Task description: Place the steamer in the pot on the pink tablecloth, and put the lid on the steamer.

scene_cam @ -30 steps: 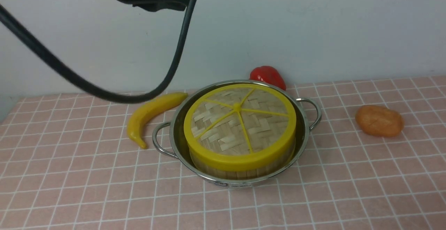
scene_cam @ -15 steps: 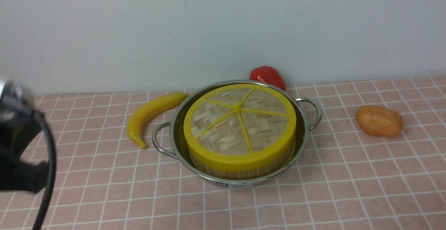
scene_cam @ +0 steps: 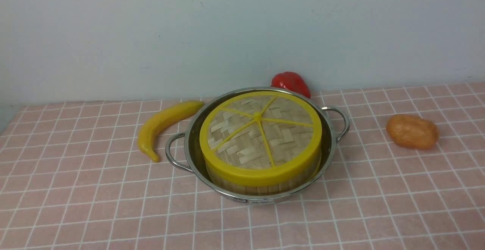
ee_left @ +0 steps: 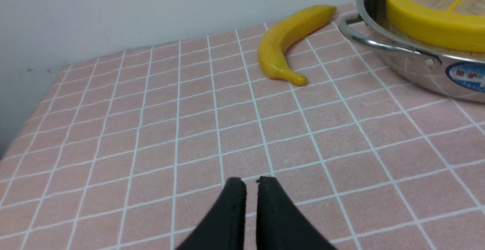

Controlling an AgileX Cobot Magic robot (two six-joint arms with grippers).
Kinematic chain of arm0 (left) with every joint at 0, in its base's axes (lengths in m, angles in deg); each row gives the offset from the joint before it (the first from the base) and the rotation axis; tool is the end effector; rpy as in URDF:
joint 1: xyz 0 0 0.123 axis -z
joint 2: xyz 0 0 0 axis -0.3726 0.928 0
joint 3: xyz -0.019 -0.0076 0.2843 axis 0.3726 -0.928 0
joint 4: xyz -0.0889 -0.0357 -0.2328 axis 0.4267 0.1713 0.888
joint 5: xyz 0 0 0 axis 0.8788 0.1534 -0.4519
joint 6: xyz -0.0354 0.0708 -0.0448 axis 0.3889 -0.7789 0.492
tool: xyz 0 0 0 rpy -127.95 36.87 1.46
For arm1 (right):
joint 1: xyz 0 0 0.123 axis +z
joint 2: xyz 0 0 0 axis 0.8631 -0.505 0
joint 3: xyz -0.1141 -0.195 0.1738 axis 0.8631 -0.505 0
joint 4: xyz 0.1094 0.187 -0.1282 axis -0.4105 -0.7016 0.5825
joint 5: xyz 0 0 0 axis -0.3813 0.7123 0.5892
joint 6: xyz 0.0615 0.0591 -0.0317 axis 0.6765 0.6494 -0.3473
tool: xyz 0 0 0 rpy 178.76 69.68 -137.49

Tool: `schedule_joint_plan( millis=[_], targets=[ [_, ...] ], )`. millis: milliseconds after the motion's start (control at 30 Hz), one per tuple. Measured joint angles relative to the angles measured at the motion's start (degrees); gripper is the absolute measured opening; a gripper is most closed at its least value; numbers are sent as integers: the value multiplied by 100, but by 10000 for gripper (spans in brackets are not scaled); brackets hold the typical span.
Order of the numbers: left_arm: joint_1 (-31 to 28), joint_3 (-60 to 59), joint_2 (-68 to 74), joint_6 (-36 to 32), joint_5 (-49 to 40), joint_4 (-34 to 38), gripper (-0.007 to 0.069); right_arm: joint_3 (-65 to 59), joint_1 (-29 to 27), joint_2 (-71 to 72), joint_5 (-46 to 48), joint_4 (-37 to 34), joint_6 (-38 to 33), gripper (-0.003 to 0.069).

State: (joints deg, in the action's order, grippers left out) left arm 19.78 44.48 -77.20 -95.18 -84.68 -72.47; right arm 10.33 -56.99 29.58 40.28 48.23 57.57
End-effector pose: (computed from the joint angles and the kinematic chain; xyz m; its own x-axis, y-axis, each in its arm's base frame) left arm 0.0530 -0.0022 0.1783 -0.3052 0.1819 -0.9347 0.0674 0.9833 0.1693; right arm 0.0539 0.0016 0.1792 -0.2626 0.2876 -0.9210 0.0440 0.9571 0.2864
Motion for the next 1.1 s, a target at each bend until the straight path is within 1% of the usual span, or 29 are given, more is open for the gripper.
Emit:
schedule_joint_plan(
  millis=[1100],
  targets=[
    [-5,-60,-82,0,26,0,96,0,0,0,-11,0,7,243]
  ],
)
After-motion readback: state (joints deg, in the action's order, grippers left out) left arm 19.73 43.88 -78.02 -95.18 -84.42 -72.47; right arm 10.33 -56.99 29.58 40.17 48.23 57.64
